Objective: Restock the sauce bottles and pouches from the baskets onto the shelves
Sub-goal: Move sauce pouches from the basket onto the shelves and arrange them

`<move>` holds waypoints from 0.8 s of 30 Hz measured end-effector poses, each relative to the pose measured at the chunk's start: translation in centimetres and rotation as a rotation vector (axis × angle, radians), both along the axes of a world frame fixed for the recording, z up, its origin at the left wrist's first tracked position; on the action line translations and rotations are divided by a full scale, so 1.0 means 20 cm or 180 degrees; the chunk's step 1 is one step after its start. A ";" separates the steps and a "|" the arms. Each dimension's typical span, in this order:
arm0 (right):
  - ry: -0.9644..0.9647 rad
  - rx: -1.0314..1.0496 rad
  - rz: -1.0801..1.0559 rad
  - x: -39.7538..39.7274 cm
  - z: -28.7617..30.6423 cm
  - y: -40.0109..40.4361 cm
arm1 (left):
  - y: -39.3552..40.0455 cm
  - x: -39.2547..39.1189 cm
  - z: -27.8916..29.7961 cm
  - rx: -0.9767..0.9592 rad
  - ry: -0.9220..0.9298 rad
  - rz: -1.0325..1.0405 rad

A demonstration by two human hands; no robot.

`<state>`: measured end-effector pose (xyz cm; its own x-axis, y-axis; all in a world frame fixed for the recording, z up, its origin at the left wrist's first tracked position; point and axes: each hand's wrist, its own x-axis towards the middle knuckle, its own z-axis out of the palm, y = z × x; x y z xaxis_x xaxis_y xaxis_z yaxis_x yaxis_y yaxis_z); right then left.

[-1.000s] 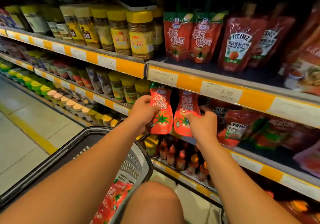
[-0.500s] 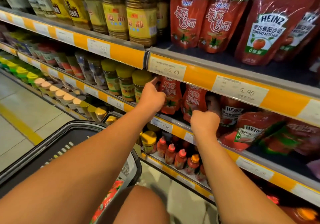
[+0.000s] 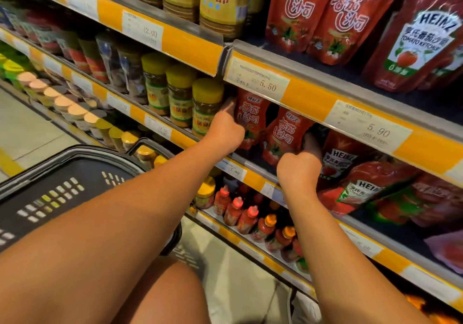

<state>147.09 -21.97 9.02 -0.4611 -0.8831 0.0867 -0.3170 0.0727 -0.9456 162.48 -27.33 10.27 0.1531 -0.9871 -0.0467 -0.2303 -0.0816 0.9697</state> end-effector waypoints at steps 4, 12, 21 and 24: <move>0.0348 0.0026 0.0287 0.02 0.05 0.06 | 0.05 0.00 -0.01 -0.0036 -0.0663 -0.0101; 0.1126 0.0058 0.0555 -0.03 0.08 0.23 | 0.19 -0.04 0.01 -0.0395 -0.1260 0.0136; 0.2445 0.0233 0.1176 -0.05 0.06 0.31 | 0.36 0.09 -0.11 -0.0986 -0.1712 -0.0294; 0.2964 0.0617 0.1316 -0.02 0.03 0.29 | 0.36 0.10 -0.16 -0.0663 -0.2300 -0.0740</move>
<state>146.68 -16.13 9.64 0.0579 -0.9940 0.0929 -0.9513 -0.0832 -0.2970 164.48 -20.22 7.01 -0.1365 -0.9750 0.1751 -0.7985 0.2129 0.5631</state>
